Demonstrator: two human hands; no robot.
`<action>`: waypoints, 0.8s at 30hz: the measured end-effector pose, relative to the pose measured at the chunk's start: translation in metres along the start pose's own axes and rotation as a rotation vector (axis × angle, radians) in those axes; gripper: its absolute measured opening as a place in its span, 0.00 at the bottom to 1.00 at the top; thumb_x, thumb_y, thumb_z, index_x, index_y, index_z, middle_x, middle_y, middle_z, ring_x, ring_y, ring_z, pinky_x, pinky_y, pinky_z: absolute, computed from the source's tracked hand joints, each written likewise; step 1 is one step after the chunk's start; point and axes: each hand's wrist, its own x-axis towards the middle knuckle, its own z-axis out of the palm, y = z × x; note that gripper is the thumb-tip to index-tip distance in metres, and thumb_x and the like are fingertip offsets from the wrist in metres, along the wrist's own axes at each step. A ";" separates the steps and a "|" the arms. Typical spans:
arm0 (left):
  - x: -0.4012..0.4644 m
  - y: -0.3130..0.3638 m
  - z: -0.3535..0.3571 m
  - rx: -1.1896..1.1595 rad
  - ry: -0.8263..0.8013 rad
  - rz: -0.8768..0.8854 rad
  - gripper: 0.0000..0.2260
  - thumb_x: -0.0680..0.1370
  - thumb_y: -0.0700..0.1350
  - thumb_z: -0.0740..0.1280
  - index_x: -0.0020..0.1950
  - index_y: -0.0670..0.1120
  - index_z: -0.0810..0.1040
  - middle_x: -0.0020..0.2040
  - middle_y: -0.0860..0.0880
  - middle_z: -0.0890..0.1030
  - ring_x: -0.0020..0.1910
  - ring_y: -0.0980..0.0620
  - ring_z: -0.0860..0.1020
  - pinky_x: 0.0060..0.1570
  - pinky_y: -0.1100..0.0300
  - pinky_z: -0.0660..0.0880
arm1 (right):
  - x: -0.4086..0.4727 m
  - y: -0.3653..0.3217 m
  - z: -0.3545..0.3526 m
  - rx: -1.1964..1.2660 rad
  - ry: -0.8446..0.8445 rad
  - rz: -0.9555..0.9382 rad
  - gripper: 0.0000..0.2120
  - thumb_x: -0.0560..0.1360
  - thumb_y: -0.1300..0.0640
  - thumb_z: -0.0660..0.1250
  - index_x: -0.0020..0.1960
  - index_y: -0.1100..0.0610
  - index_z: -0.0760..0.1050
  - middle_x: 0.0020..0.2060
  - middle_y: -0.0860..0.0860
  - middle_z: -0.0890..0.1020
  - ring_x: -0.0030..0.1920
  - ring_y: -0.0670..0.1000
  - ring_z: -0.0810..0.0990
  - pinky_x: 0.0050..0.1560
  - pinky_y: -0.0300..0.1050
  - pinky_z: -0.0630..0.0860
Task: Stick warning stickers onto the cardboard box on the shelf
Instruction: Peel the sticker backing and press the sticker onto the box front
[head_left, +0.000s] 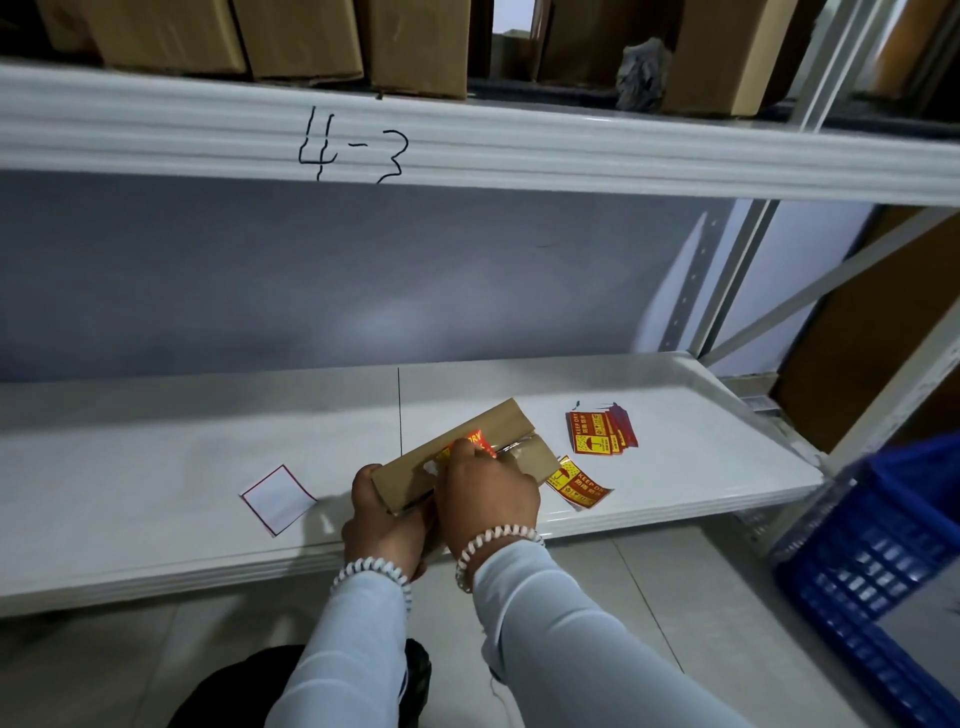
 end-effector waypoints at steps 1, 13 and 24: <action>0.000 0.000 0.000 0.005 0.005 0.002 0.20 0.72 0.53 0.70 0.54 0.68 0.62 0.51 0.44 0.77 0.43 0.42 0.80 0.40 0.50 0.82 | 0.000 0.000 0.001 -0.006 -0.004 -0.007 0.14 0.79 0.53 0.56 0.61 0.57 0.70 0.50 0.56 0.83 0.53 0.59 0.79 0.50 0.52 0.74; 0.001 0.000 0.000 0.008 -0.012 -0.022 0.20 0.70 0.53 0.70 0.49 0.71 0.61 0.55 0.42 0.77 0.45 0.40 0.80 0.40 0.47 0.83 | 0.004 0.000 0.009 -0.085 -0.056 -0.084 0.16 0.81 0.51 0.54 0.63 0.55 0.73 0.54 0.54 0.83 0.49 0.57 0.83 0.49 0.51 0.75; 0.008 -0.001 0.000 -0.076 -0.040 -0.117 0.25 0.69 0.49 0.63 0.61 0.73 0.62 0.57 0.40 0.77 0.50 0.37 0.80 0.39 0.44 0.83 | 0.000 0.000 0.016 -0.177 -0.274 -0.098 0.25 0.80 0.42 0.46 0.73 0.51 0.59 0.75 0.56 0.62 0.72 0.64 0.65 0.66 0.59 0.65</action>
